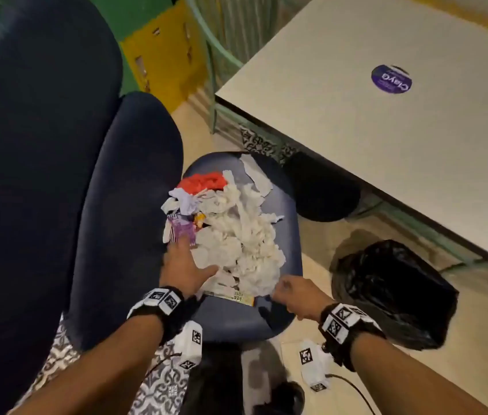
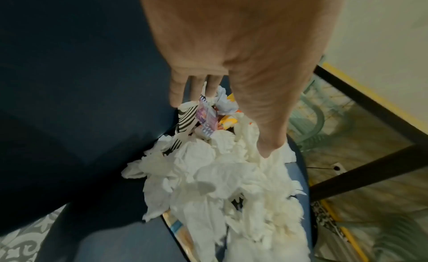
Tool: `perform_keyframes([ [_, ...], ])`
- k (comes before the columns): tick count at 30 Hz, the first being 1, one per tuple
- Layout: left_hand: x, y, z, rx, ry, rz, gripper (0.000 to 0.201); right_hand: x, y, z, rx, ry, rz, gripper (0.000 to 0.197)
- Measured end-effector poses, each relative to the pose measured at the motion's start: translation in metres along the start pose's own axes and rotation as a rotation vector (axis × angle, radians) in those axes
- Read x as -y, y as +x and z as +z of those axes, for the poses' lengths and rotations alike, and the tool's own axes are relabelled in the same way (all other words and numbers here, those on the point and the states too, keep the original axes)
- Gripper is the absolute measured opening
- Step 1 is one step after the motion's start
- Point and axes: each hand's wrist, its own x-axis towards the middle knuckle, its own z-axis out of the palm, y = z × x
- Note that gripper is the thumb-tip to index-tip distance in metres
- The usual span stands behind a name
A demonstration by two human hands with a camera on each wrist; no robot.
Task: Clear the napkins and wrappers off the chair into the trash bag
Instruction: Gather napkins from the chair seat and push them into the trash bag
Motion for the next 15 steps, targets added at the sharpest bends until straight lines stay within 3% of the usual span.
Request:
perform_keyframes([
  [4, 0.012, 0.074, 0.002, -0.073, 0.141, -0.001, 0.134, 0.019, 0.071, 0.007, -0.026, 0.08, 0.082, 0.044],
  [9, 0.006, 0.17, 0.009, -0.075, 0.379, 0.198, 0.141, 0.044, 0.133, 0.002, -0.336, 0.149, 0.026, 0.084],
  [12, 0.003, 0.204, 0.025, -0.011, 0.508, 0.27, 0.139, 0.059, 0.166, 0.002, -0.283, 0.143, 0.076, 0.121],
  [15, 0.005, 0.218, 0.043, 0.141, 0.514, 0.256, 0.118, 0.074, 0.198, 0.01, -0.178, 0.153, 0.12, 0.138],
])
